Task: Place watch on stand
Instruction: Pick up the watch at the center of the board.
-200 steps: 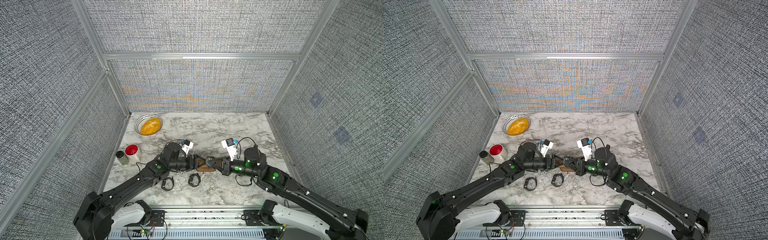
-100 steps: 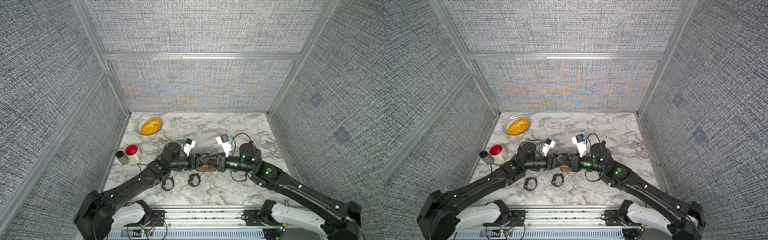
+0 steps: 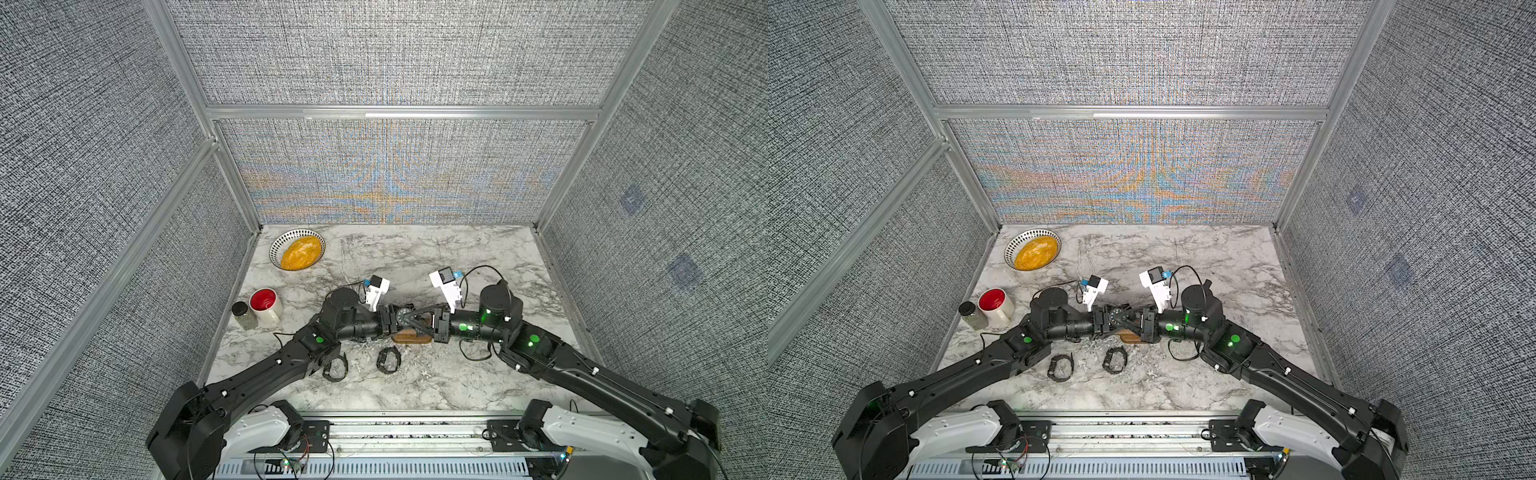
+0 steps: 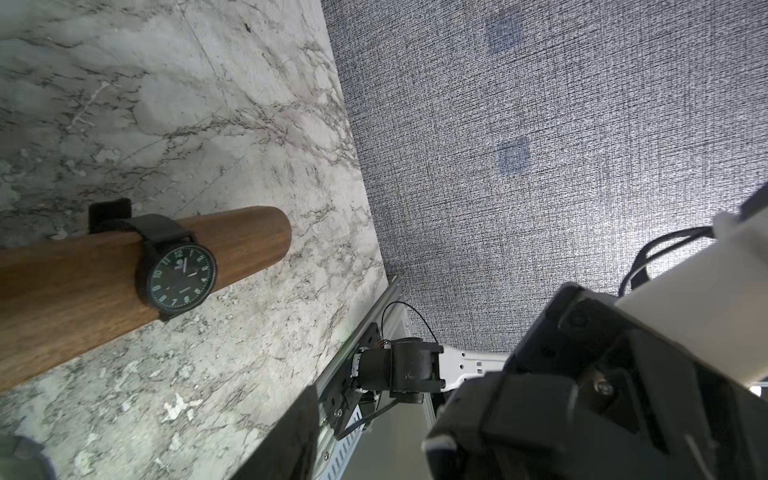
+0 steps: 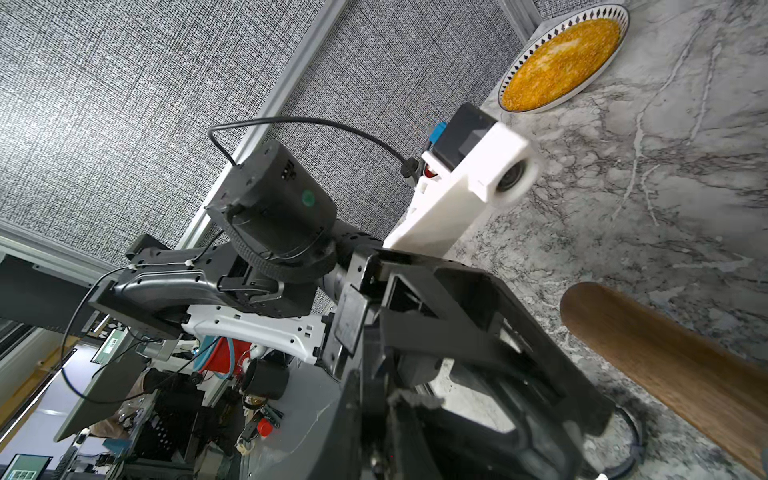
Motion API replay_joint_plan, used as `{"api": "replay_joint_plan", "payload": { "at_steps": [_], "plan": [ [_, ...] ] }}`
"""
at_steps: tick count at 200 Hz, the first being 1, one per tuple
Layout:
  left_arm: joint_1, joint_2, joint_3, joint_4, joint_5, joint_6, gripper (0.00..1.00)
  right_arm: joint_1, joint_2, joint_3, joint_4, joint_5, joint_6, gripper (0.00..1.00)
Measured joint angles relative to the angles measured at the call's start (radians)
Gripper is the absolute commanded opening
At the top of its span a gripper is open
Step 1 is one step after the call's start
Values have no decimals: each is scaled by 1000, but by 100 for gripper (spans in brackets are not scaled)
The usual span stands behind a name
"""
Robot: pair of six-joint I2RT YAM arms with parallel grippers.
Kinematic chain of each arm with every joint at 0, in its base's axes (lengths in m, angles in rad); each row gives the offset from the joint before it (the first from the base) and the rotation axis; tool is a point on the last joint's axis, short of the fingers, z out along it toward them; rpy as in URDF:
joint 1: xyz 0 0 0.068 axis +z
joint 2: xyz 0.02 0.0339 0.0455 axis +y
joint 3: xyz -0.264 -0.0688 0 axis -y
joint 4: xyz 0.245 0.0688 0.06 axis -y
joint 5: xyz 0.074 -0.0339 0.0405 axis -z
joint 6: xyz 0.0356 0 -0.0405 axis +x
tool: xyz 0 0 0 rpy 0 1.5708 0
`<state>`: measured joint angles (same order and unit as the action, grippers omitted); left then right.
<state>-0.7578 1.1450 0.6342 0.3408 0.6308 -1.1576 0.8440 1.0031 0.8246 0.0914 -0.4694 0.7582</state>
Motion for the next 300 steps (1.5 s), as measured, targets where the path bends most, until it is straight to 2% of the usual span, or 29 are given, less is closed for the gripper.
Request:
{"api": "replay_joint_plan", "payload": {
  "at_steps": [34,62,85,108,154,181,207,255,287,300],
  "plan": [
    [-1,5,-13,66,-3,-36,51,-5,-8,-2,9,-6,3,0],
    [-3,-3,-23,82,-9,-50,37,-9,-11,-5,10,-7,6,0],
    [-5,-14,-27,83,-13,-54,16,-13,-11,-7,10,-9,6,0],
    [-5,-16,-27,92,-22,-55,1,-15,-2,-8,9,-8,7,0],
    [-5,-17,-27,73,-44,-53,0,-25,0,4,-45,3,11,0],
    [-5,-31,-27,-11,-71,-26,0,-46,20,41,-128,40,0,33],
    [-4,-40,-23,-142,-125,6,0,-60,52,60,-201,69,-10,52],
    [-5,-61,-10,-365,-211,50,0,-64,108,77,-341,132,-17,74],
    [-4,-62,5,-433,-239,61,0,-29,130,115,-415,185,-42,88],
    [-5,-63,8,-445,-248,61,0,1,142,139,-438,204,-56,91]
  ]
}}
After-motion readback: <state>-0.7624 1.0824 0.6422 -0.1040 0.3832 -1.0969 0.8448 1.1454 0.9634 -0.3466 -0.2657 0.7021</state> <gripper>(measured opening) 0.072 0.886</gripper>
